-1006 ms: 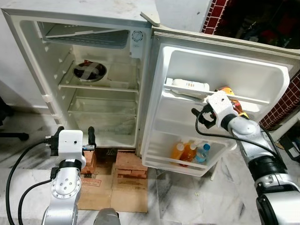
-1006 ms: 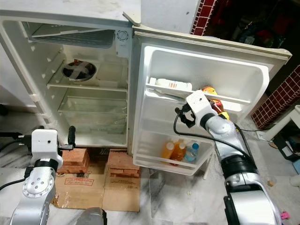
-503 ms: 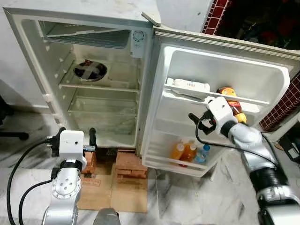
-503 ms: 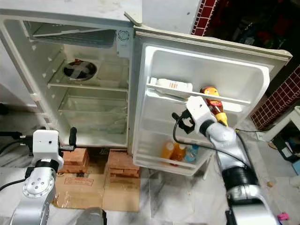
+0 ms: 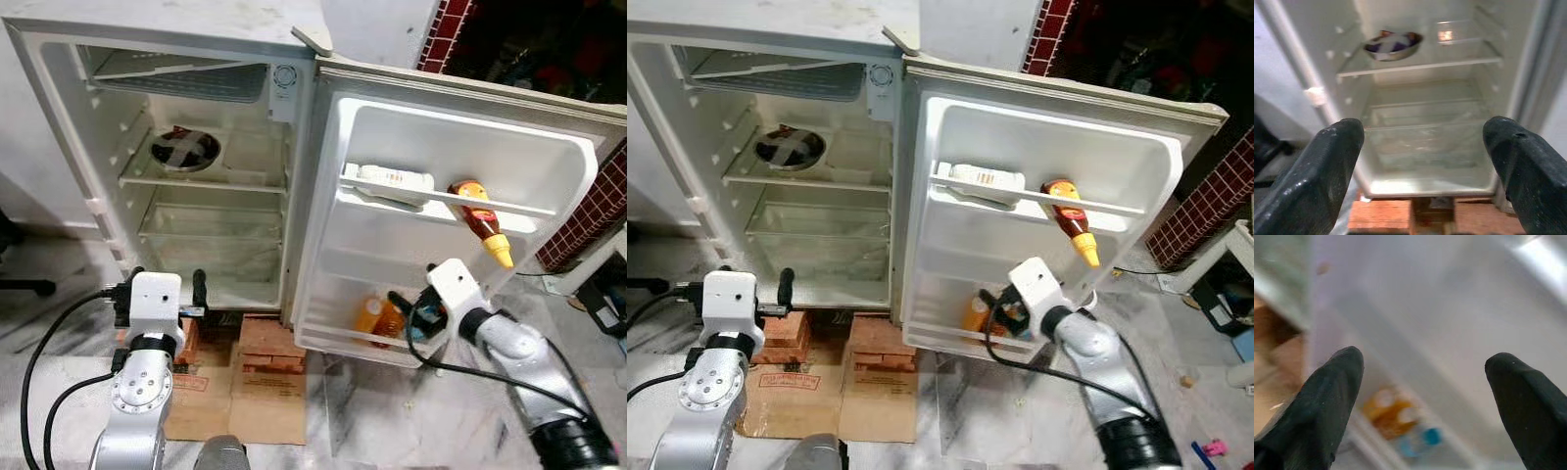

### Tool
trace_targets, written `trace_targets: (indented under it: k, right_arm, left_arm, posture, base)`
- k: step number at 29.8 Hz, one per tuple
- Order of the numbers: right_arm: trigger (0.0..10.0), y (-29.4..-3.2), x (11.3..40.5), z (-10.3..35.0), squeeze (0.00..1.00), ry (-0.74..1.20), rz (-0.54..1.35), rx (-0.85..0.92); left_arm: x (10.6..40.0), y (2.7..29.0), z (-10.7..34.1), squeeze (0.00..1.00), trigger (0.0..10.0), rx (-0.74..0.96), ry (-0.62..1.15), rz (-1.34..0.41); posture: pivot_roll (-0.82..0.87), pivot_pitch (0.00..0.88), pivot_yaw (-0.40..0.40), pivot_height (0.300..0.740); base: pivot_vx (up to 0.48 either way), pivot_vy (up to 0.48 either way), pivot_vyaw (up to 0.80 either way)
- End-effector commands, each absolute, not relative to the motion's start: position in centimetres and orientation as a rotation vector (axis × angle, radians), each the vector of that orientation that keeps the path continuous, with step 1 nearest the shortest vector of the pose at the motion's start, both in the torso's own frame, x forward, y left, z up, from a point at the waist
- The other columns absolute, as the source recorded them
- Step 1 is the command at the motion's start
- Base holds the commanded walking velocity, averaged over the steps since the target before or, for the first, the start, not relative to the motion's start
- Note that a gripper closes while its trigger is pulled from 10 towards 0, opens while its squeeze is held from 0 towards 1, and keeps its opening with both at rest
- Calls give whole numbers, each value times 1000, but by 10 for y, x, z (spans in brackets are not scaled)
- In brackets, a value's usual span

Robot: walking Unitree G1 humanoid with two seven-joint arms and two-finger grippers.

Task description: Restocking fridge

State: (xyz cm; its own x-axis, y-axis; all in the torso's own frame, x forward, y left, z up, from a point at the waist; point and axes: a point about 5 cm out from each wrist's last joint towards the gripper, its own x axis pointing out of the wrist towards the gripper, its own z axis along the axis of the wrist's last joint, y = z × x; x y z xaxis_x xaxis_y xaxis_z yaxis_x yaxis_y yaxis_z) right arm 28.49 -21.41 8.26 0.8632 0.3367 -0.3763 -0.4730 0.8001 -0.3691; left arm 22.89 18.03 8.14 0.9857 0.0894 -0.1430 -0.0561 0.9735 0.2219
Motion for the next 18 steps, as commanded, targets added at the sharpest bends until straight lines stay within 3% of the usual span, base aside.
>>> trace_targets:
  k: [1,9,18]
  right_arm:
    - [10000,-225,300,101,0,263,367,-506]
    - [10000,-235,324,128,0,197,317,-581]
    - [10000,-227,321,131,0,148,371,-551]
  left_arm:
    - [231,175,82,0,10000,227,154,44]
    - [231,175,82,0,10000,226,157,48]
    - [231,175,81,0,10000,225,158,51]
  posture:
    - [120,0,-96,740]
    - [128,0,-105,740]
    - [124,0,-107,740]
  base:
    - [0,0,0]
    - [0,0,0]
    - [0,0,0]
